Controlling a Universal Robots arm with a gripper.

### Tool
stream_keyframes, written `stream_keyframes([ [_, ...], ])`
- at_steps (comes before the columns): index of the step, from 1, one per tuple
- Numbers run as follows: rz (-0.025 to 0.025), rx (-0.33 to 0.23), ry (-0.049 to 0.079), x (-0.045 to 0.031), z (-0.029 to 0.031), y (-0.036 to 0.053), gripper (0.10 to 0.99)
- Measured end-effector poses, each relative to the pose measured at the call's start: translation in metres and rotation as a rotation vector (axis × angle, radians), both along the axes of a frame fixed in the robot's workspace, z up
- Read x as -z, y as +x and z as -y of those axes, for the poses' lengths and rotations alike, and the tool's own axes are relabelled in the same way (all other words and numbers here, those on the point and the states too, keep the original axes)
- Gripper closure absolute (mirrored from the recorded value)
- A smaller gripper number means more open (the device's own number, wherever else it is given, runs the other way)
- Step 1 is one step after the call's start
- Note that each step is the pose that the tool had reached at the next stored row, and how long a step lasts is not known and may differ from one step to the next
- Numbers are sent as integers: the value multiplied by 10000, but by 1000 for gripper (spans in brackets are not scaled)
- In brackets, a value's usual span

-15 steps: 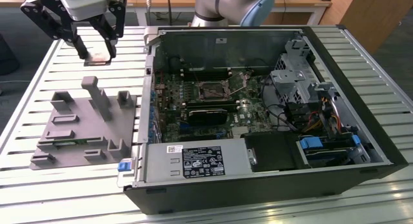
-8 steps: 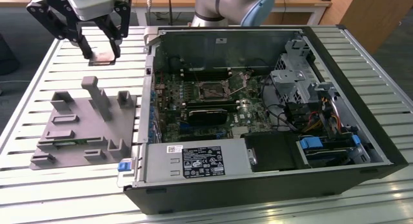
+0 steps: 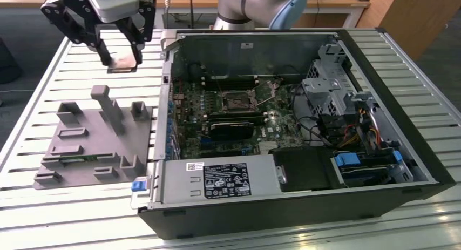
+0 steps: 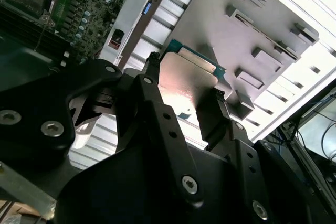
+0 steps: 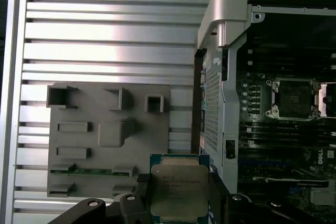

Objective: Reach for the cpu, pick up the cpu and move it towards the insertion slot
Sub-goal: 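Pick up the cpu and move it towards the insertion slot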

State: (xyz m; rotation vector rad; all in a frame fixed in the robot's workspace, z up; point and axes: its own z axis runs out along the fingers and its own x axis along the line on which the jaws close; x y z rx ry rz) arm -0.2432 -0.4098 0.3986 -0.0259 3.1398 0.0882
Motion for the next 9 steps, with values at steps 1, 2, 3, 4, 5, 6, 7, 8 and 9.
stream_keyframes([
  [1, 1, 0, 0, 0, 0, 12, 553],
  [2, 1, -1, 1, 0, 0, 24, 553],
  [3, 0, 0, 0, 0, 0, 35, 553],
  [4, 0, 0, -1, 0, 0, 46, 553],
  [5, 1, 0, 0, 0, 0, 58, 553],
  [6, 0, 0, 0, 0, 0, 69, 553],
  [7, 0, 0, 0, 0, 0, 80, 553],
  [8, 0, 1, 0, 0, 0, 92, 553],
  [9, 0, 0, 0, 0, 0, 105, 553],
])
